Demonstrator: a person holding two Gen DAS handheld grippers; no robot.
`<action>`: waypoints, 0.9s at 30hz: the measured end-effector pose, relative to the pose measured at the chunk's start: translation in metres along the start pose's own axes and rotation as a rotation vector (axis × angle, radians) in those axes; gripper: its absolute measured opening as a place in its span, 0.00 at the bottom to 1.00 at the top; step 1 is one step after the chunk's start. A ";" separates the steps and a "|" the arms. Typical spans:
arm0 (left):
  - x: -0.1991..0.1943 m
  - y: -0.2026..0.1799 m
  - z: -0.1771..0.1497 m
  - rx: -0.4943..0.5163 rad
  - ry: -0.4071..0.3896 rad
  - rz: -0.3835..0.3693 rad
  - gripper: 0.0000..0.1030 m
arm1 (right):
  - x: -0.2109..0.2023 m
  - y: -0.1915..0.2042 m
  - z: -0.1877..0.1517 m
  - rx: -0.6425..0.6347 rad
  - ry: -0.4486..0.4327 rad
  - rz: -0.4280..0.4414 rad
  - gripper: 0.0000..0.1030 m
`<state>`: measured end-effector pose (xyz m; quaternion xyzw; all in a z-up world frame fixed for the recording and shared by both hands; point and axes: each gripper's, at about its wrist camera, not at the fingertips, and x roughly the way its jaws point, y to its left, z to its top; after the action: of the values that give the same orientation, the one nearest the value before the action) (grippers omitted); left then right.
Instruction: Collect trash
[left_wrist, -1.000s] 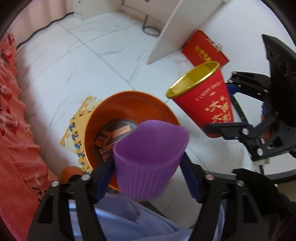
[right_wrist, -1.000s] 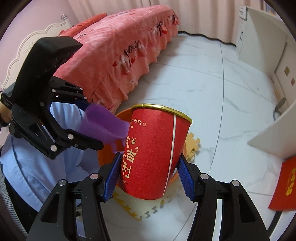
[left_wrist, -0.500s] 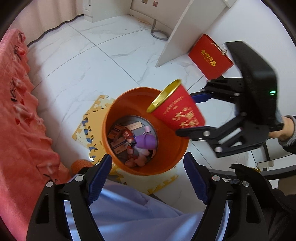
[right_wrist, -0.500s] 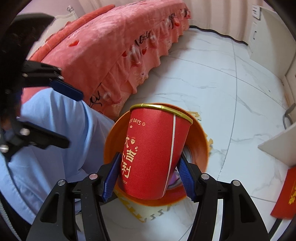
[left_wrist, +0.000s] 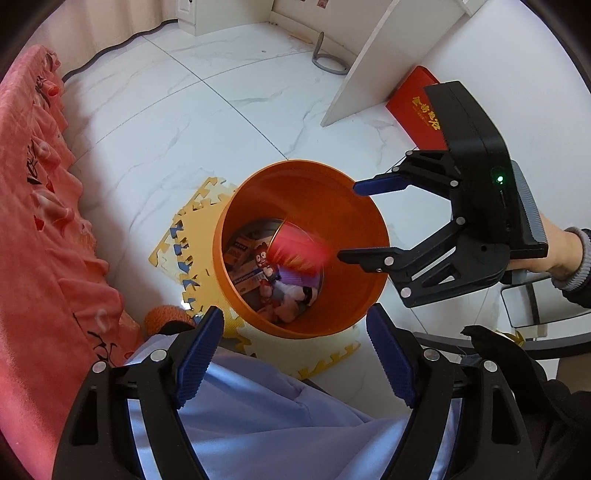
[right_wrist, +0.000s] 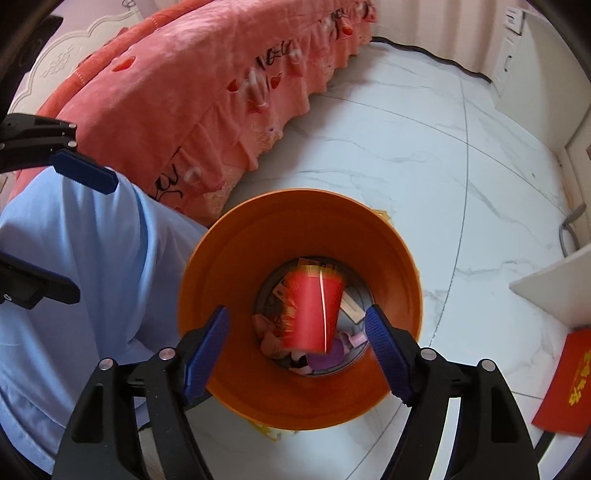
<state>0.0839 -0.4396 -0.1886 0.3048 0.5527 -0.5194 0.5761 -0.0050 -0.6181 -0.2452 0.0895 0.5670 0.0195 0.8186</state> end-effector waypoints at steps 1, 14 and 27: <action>-0.001 -0.001 0.000 0.002 -0.001 -0.001 0.77 | -0.001 -0.001 -0.001 0.003 0.001 -0.005 0.73; -0.040 -0.015 -0.007 0.023 -0.099 0.044 0.77 | -0.091 0.025 0.011 0.097 -0.193 -0.005 0.83; -0.149 -0.004 -0.102 -0.248 -0.390 0.251 0.94 | -0.178 0.132 0.047 0.062 -0.433 0.068 0.95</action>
<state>0.0701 -0.3074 -0.0662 0.1921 0.4488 -0.4210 0.7645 -0.0149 -0.5182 -0.0425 0.1360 0.3750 0.0101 0.9169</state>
